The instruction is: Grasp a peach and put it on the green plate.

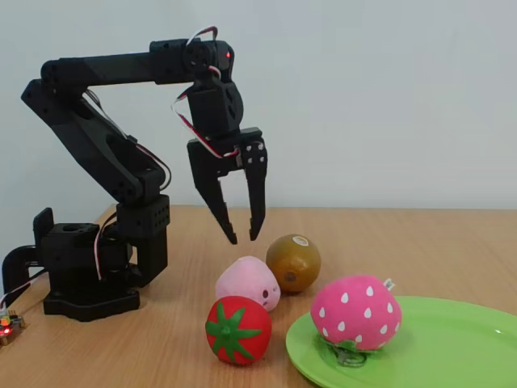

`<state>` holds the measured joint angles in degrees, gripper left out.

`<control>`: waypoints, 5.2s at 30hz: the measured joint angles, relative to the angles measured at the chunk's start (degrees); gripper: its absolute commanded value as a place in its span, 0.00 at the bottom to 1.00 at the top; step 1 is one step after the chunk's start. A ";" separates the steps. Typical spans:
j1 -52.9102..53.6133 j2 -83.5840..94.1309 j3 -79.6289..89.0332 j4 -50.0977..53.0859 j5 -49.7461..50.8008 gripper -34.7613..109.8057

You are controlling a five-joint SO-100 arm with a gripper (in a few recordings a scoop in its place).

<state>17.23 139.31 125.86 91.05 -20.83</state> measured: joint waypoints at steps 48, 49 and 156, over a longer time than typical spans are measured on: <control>7.73 -6.06 6.77 -2.02 -8.00 0.51; 7.73 -6.15 7.21 -2.11 -8.61 0.51; 1.76 -30.59 -29.79 -7.56 10.20 0.46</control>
<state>18.98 108.72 96.06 83.50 -10.63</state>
